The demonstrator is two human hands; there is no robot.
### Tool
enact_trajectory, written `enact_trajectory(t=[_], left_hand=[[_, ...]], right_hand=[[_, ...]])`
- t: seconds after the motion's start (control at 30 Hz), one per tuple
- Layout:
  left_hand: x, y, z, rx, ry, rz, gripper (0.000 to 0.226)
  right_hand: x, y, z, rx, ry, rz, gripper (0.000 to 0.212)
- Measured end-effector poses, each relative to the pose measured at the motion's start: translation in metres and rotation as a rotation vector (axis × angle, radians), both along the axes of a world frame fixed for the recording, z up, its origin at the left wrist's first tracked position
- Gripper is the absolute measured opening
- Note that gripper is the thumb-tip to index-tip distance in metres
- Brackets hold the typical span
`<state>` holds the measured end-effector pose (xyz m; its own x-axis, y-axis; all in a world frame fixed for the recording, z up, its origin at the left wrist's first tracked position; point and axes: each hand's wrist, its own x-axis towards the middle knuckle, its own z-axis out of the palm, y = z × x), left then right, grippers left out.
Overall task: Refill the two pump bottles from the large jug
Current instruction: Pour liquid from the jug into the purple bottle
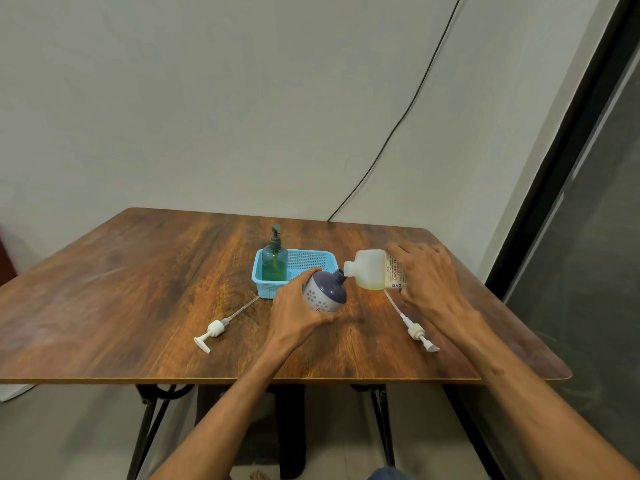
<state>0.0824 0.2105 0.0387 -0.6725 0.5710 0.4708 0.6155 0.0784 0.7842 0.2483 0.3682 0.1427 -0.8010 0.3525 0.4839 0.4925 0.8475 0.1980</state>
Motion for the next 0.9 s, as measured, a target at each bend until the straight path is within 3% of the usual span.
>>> enact_trajectory(t=[0.9], left_hand=[[-0.0002, 0.0000, 0.0000, 0.014, 0.001, 0.016, 0.082]], right_hand=[[-0.0020, -0.0013, 0.0027, 0.011, -0.003, -0.005, 0.062]])
